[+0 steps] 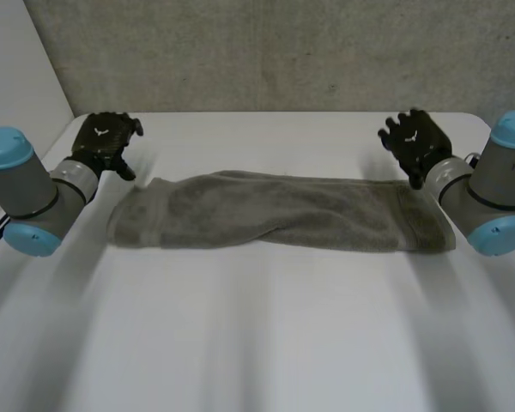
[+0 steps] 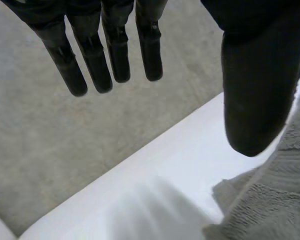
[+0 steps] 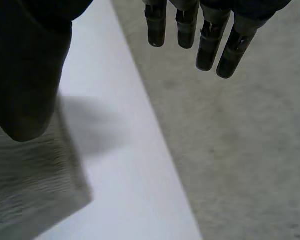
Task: Fold the towel.
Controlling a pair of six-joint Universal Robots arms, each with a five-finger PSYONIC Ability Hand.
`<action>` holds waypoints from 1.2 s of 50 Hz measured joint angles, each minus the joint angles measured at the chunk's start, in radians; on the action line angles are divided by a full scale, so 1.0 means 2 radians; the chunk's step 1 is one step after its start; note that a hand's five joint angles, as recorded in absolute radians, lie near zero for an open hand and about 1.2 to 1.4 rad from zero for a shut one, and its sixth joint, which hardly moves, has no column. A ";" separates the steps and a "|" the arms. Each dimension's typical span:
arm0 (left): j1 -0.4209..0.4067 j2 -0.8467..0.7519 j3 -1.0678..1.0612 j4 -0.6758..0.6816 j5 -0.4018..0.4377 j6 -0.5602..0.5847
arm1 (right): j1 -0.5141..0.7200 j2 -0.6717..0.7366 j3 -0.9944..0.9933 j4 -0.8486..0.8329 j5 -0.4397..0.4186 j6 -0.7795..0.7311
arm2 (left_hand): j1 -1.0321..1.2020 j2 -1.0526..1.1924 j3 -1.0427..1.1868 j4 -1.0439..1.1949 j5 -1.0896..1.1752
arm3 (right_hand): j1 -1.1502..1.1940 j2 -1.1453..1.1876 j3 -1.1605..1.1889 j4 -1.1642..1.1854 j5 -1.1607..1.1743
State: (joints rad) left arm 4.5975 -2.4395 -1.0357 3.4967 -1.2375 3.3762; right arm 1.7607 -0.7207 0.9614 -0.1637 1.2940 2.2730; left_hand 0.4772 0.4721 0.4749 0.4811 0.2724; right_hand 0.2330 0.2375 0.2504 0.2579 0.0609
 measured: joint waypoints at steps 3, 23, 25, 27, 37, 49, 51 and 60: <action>0.001 0.023 -0.014 -0.001 -0.015 -0.003 | 0.002 -0.026 0.012 -0.017 0.010 0.011 | -0.012 -0.013 -0.012 -0.015 -0.018 | -0.001 0.000 0.000 0.000 0.000; 0.011 0.233 -0.256 0.005 0.032 -0.040 | -0.006 -0.245 0.246 0.003 0.013 0.172 | -0.044 -0.055 -0.055 -0.055 -0.060 | -0.003 0.000 -0.001 0.000 0.000; 0.010 0.248 -0.294 0.007 0.047 -0.040 | -0.008 -0.248 0.268 0.019 0.012 0.172 | -0.044 -0.055 -0.055 -0.055 -0.060 | -0.003 0.000 -0.001 0.000 0.000; 0.009 0.255 -0.316 0.008 0.055 -0.040 | -0.011 -0.246 0.280 0.030 0.010 0.172 | -0.044 -0.055 -0.055 -0.055 -0.060 | -0.003 0.000 -0.001 0.000 0.000; 0.003 0.265 -0.392 0.020 0.067 -0.040 | -0.035 -0.191 0.311 0.027 -0.011 0.164 | -0.044 -0.055 -0.055 -0.055 -0.059 | 0.007 0.005 0.001 0.002 0.004; 0.004 0.268 -0.404 0.043 0.064 -0.043 | -0.061 -0.124 0.303 -0.038 -0.020 0.156 | -0.044 -0.055 -0.055 -0.055 -0.059 | 0.166 0.166 0.159 0.156 0.168; 0.005 0.269 -0.406 0.047 0.064 -0.044 | -0.065 -0.118 0.301 -0.046 -0.019 0.152 | -0.044 -0.055 -0.055 -0.055 -0.059 | 0.224 0.223 0.215 0.210 0.224; 0.006 0.272 -0.413 0.066 0.064 -0.051 | -0.076 -0.098 0.290 -0.056 -0.019 0.136 | -0.044 -0.055 -0.055 -0.055 -0.059 | 0.367 0.365 0.355 0.351 0.362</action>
State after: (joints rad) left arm 4.6103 -1.8953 -1.8616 3.6288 -1.1099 3.2737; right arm 1.6094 -0.9166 1.5405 -0.2757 1.2563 2.5455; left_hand 0.3898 0.3619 0.3652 0.3711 0.1536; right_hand 0.9665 0.9668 0.9611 0.9593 0.7859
